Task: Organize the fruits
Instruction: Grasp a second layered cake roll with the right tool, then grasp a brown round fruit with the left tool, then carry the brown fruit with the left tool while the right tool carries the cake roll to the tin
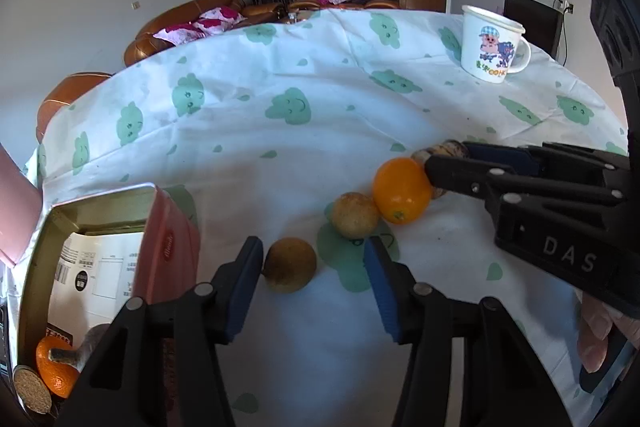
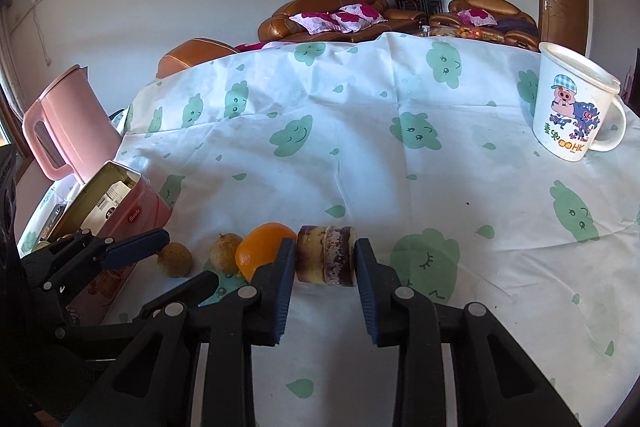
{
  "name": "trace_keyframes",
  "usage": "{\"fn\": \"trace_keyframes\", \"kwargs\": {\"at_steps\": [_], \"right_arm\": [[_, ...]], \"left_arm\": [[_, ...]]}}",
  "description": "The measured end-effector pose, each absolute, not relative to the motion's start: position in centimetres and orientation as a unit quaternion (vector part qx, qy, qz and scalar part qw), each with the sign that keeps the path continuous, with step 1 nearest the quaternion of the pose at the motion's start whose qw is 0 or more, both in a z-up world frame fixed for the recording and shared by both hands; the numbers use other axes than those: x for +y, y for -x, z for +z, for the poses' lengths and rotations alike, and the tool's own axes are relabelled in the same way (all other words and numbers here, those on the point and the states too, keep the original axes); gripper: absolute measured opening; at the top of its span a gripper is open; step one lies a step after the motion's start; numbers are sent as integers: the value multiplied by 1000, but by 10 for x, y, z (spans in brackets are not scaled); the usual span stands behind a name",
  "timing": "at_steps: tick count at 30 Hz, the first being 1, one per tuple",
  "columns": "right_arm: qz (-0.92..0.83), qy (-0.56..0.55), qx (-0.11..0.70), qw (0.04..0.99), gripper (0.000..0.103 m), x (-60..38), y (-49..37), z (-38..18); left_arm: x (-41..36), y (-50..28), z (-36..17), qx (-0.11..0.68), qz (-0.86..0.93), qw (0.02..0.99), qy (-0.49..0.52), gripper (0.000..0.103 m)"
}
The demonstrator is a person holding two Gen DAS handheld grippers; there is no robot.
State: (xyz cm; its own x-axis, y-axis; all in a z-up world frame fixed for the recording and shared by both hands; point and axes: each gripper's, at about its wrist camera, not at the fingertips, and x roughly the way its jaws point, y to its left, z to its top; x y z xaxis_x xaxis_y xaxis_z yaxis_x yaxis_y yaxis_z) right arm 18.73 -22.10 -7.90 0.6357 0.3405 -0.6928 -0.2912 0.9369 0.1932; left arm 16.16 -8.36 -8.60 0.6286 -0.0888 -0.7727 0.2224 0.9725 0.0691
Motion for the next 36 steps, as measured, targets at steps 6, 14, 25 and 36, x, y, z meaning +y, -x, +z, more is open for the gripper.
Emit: {"fn": "trace_keyframes", "kwargs": {"at_steps": [6,14,25,36], "right_arm": [[174,-37,366,913,32,-225,-180,-72],[184,-47,330,925,32,-230,-168,-63],[204,-59,297,931,32,-235,-159,-55],[206,-56,264,941,32,-236,-148,-50]], "left_arm": [[-77,-163,-87,428,-97,897,-52,28],[-71,-153,-75,390,-96,915,-39,27],[-56,-141,-62,341,-81,936,-8,27],[-49,-126,-51,292,-67,954,-2,27]]}}
